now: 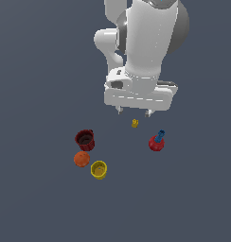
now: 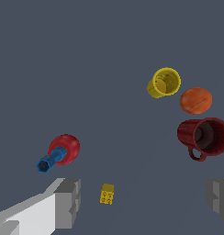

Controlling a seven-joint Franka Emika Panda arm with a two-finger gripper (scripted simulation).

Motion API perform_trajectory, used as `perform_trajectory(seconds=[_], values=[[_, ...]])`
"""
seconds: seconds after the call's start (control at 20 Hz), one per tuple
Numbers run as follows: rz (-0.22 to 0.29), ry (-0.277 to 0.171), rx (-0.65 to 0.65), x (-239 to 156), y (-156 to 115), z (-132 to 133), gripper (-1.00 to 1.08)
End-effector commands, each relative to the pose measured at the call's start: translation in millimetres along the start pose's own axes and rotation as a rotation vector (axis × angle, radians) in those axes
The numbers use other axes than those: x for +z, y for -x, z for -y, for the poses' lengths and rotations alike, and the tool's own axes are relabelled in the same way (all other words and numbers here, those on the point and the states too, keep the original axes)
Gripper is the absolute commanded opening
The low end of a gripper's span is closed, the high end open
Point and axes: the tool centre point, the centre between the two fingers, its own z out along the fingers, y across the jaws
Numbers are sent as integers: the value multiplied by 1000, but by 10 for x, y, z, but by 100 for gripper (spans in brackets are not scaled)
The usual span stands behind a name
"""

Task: Pick up a designated object from a clutter of objects.

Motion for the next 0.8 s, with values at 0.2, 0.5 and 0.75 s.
perform_trajectory(seconds=[0.2,0.5,0.75], values=[[3,1,98,297,30,356,100],[6,-1,189,574,94,684,100],[10,-3,264,805,175,955,100]])
